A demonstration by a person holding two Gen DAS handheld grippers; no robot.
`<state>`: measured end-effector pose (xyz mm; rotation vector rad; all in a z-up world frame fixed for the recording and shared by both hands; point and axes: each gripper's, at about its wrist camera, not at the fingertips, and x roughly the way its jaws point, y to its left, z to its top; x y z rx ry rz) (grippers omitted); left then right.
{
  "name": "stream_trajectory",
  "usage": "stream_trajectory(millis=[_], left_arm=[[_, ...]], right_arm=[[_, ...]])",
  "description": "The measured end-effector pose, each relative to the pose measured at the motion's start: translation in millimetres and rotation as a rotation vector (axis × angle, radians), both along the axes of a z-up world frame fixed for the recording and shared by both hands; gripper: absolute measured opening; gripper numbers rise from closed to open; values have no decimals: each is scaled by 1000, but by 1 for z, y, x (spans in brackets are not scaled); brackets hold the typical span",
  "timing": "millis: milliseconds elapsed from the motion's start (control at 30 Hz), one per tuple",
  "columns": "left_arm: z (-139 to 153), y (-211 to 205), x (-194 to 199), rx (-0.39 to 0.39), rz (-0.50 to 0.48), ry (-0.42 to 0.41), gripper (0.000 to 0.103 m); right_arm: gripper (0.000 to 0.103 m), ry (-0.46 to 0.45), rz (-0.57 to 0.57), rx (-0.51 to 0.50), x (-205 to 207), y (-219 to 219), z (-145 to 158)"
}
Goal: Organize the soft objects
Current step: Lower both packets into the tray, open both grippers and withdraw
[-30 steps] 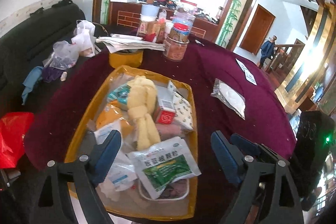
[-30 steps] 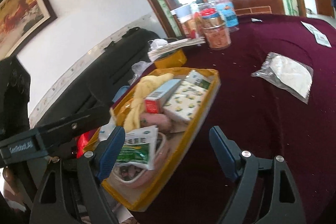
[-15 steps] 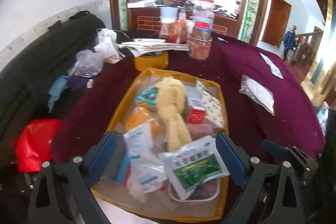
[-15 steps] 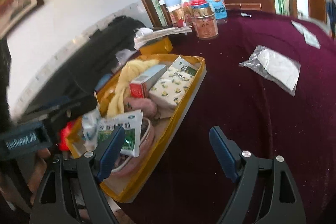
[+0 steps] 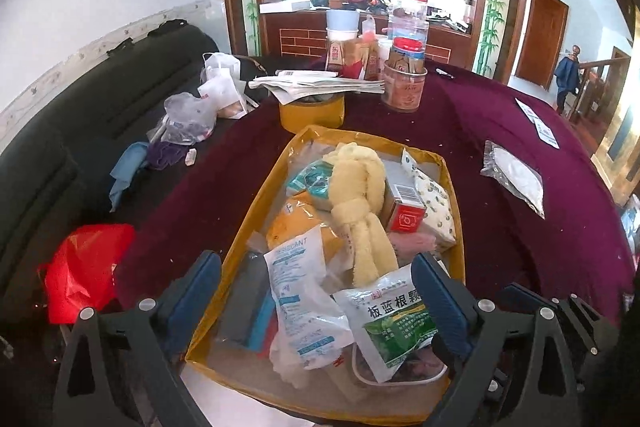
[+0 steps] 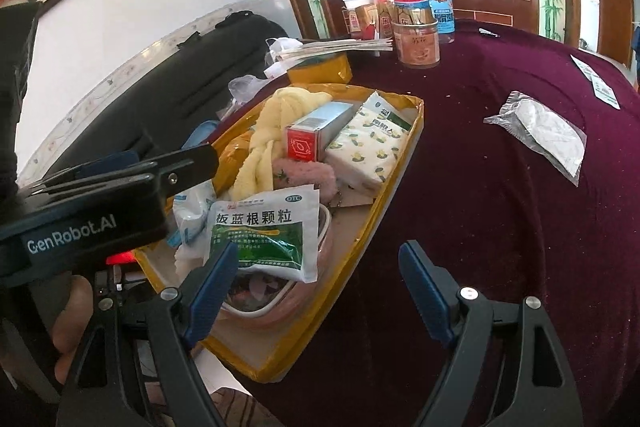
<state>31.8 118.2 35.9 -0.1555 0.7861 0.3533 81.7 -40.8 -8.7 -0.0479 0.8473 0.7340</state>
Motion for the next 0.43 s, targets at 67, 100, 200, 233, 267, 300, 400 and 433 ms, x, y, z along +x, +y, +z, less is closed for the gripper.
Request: stream_trajectory(millis=[67,100,200,233,267,300,400,433], left_arm=[[1,0,0,7,-7,0,98],[2,0,-1,13,-8,-4,98],[5,1,-2,17,-8,-6,98],[6,2,-2,18,-7,-8,98],[9,2,-3,19,-7,-14,98],[11,3,-4,18,-7,-18,98],[14,4,-7,14,-16,-36,98],[14,3,-7,19,-19,-38,98]], right_arm=[[82,-1,-4,-1,-1,1,1],[82,-3,1,-1,-2,2,2],[82,-16,0,-8,-4,5,4],[82,-17,4,-8,-5,6,5],[82,-18,8,-5,-6,6,6],[82,-19,9,-5,-6,6,6],[82,-25,18,2,-10,8,9],[82,-27,23,1,-11,8,10]])
